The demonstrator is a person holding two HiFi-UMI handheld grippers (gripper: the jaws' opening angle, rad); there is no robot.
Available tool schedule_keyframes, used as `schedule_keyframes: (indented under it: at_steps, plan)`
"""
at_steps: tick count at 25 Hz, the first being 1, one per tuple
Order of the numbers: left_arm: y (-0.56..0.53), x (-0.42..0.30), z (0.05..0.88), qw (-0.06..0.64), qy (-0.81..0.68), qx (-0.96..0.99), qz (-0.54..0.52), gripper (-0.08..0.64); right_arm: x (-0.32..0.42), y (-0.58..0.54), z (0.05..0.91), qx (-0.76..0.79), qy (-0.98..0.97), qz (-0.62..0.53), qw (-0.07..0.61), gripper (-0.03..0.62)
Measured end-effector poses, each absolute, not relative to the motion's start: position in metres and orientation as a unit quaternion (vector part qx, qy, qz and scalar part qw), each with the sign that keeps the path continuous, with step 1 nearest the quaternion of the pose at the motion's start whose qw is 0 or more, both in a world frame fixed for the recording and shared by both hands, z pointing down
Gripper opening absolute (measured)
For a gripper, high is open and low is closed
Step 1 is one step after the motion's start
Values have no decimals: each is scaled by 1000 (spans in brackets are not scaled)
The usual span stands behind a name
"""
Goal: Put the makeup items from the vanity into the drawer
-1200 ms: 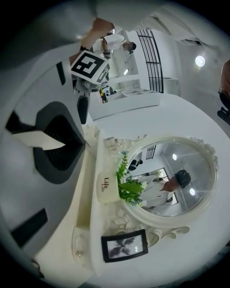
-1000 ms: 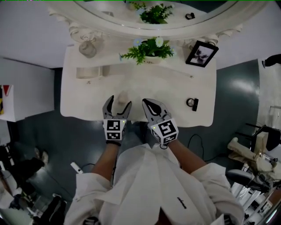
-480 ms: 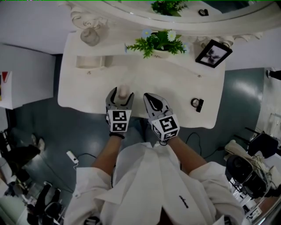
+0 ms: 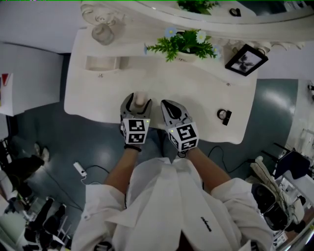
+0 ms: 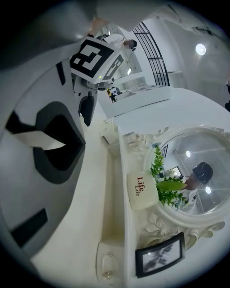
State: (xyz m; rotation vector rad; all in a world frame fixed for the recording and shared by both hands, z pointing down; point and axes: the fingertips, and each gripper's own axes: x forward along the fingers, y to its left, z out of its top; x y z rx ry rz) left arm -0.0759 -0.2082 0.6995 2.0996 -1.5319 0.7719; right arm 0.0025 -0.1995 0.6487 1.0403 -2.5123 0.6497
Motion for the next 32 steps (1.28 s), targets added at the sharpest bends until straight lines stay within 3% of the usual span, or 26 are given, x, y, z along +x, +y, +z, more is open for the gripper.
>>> schedule_keyframes:
  at_steps: [11, 16, 21, 32]
  plan:
    - [-210, -74, 703, 215, -551, 757, 277, 307, -6, -196, 673, 357, -883, 232, 199, 17]
    - [-206, -78, 706, 206, -550, 754, 294, 211, -12, -195, 672, 357, -882, 235, 198, 17]
    - [-205, -78, 702, 206, -540, 761, 295, 166, -14, -195, 671, 358, -881, 235, 199, 17]
    - [-226, -97, 644, 187, -563, 771, 232, 147, -45, -217, 647, 353, -892, 214, 184, 17]
